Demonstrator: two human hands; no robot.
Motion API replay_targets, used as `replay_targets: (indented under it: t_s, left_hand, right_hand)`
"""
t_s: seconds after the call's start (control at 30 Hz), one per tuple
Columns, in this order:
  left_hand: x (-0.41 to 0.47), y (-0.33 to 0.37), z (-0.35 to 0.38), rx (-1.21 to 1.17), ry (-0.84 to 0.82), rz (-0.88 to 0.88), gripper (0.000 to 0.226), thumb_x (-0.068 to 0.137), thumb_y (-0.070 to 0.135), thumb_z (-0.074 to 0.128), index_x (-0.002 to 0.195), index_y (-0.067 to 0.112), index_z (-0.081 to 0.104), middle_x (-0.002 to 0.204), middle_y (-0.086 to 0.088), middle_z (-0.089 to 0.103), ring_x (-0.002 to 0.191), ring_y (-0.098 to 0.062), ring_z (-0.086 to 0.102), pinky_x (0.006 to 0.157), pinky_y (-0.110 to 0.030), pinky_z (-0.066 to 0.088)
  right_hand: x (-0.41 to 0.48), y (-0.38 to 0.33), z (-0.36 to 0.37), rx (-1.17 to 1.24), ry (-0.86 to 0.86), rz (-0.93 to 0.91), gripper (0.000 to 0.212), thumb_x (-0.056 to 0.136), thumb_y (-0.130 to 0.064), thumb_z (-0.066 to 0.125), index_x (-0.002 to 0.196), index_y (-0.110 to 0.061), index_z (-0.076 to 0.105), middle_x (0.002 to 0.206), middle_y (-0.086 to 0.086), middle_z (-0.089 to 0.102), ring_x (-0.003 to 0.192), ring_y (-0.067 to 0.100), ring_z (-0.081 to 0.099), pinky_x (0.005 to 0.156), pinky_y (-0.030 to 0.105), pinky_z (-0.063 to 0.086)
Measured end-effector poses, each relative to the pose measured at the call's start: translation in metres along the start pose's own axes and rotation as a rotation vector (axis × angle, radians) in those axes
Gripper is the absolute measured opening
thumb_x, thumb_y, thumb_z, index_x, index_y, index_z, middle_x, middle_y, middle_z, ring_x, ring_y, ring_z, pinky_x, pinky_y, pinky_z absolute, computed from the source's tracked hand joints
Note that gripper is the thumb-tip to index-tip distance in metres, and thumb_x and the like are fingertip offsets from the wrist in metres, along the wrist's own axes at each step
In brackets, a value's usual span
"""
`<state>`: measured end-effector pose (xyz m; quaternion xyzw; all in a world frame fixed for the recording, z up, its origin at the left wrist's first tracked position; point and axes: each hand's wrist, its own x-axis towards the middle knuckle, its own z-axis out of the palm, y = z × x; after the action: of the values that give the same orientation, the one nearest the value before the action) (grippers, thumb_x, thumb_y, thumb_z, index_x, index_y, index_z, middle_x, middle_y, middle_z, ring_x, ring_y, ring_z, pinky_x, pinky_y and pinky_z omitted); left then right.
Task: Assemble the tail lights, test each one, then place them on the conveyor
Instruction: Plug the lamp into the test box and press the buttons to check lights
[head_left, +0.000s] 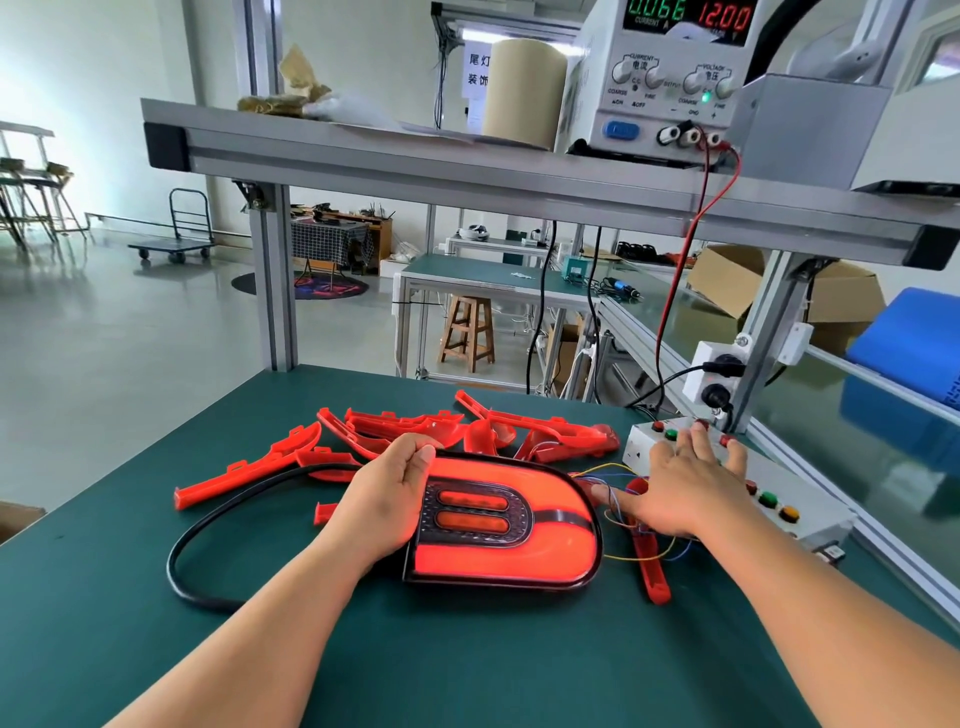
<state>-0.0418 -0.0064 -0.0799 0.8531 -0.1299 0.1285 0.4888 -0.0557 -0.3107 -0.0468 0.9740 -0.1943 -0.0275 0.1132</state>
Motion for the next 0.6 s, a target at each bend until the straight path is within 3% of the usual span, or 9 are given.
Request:
replay_targets:
  t_s: [0.07, 0.47, 0.6]
  left_hand:
    - [-0.0001, 0.0006, 0.0005, -0.001, 0.006, 0.009, 0.024, 0.103, 0.029, 0.039, 0.112, 0.021, 0.059, 0.093, 0.006, 0.064, 0.082, -0.01, 0.054, 0.064, -0.021, 0.034]
    - [-0.0007, 0.0013, -0.0002, 0.003, -0.003, -0.011, 0.024, 0.103, 0.03, 0.038, 0.113, 0.024, 0.059, 0.096, 0.006, 0.065, 0.088, -0.011, 0.056, 0.069, -0.023, 0.033]
    - [-0.0007, 0.0024, -0.0003, 0.008, -0.003, -0.004, 0.025, 0.103, 0.03, 0.037, 0.115, 0.023, 0.058, 0.099, 0.003, 0.066, 0.091, -0.014, 0.056, 0.07, -0.023, 0.033]
  right_hand:
    - [-0.0002, -0.0004, 0.0004, -0.002, 0.001, 0.002, 0.152, 0.033, -0.105, -0.004, 0.152, -0.013, 0.021, 0.163, 0.016, 0.006, 0.15, 0.028, -0.011, 0.115, 0.06, -0.006]
    - [-0.0019, 0.0003, 0.0004, -0.005, 0.016, -0.001, 0.139, 0.049, -0.104, 0.006, 0.152, -0.013, 0.021, 0.163, 0.017, 0.006, 0.15, 0.028, -0.01, 0.116, 0.058, -0.006]
    - [-0.0029, -0.0007, -0.0001, -0.004, 0.0, 0.0, 0.144, 0.041, -0.103, 0.0, 0.153, -0.014, 0.019, 0.163, 0.017, 0.004, 0.15, 0.029, -0.012, 0.115, 0.058, -0.007]
